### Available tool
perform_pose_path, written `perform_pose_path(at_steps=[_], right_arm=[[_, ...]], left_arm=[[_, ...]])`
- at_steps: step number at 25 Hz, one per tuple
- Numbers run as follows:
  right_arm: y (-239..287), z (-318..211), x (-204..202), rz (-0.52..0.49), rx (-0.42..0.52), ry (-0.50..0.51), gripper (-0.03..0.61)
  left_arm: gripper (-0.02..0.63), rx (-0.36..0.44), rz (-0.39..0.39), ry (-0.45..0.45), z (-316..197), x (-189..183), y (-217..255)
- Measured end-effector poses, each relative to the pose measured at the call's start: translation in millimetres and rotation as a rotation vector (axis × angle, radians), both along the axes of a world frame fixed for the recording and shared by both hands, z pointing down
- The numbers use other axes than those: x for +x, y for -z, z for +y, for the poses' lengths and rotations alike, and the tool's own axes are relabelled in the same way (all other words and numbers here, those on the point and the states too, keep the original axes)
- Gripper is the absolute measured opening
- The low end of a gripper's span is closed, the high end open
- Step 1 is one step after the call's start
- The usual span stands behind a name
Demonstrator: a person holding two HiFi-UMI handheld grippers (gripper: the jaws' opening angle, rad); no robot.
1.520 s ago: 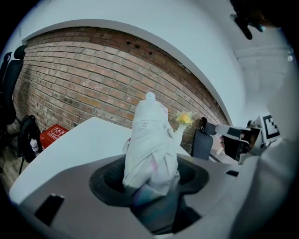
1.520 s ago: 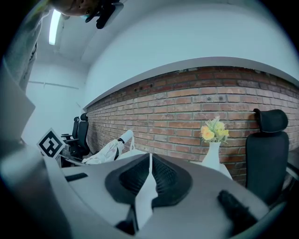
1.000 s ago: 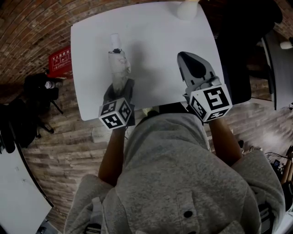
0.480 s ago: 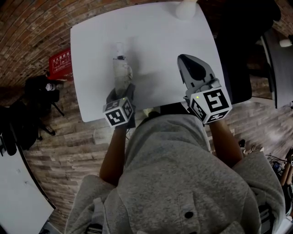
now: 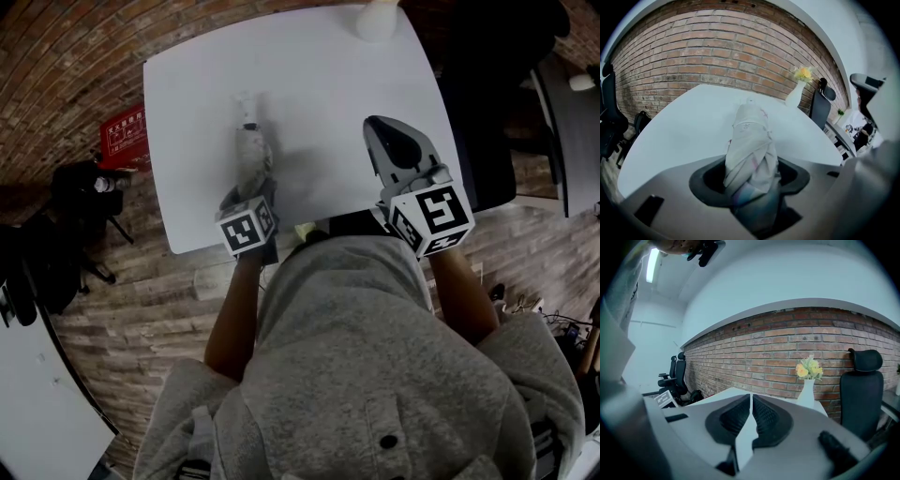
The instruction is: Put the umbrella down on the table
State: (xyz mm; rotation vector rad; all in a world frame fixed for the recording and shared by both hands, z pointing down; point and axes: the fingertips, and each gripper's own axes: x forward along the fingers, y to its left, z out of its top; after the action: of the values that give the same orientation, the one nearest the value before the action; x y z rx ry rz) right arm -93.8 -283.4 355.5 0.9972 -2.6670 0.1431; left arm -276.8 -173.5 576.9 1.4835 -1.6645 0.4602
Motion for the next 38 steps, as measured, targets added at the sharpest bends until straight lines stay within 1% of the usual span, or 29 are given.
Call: perform_pose_path(at_steps=[4,9,13,19,21,23,27,32,36,38], right_arm=[[1,1,0,0.002,0.002,-0.003,0.032],[1,4,-1,0.002,0.004,-0.005,0.032],[-2,8,-5,0.006,0.0,0.0,0.032],[1,11,-9,0.006,0.01,0.0,0.032],[2,13,-7,0.005,0.013,-0.003,0.032],[2,14,-6,0.006,0.017,-0.006,0.032],[1,17,-7,0.002,0.02,-0.005,0.032],[3,18,-5,-0.005,0.019,0.0,0.032],[5,23,2,-0.01,0.022,0.002,0.032],[6,25,8,-0.014,0.023,0.001,0.032]], left_arm=[[0.265,-0.025,-0.022,-0.016,1,0,-3],[0.275,-0.046,-0.028,-0.036,2,1,-8],[0.288,-0.054,-0.001,-0.061,2,3,-10],[0.304,-0.02,0.044,-0.065,5,3,0],[0.307,0.008,0.047,-0.066,6,4,8],[0.307,0.054,0.033,-0.063,5,3,20],[0.307,0.165,-0.024,-0.045,5,-5,53],[0.307,0.273,-0.118,-0.047,2,-6,96],[0.304,0.357,-0.141,-0.023,3,0,128],[0.266,0.396,-0.18,-0.012,6,5,143]])
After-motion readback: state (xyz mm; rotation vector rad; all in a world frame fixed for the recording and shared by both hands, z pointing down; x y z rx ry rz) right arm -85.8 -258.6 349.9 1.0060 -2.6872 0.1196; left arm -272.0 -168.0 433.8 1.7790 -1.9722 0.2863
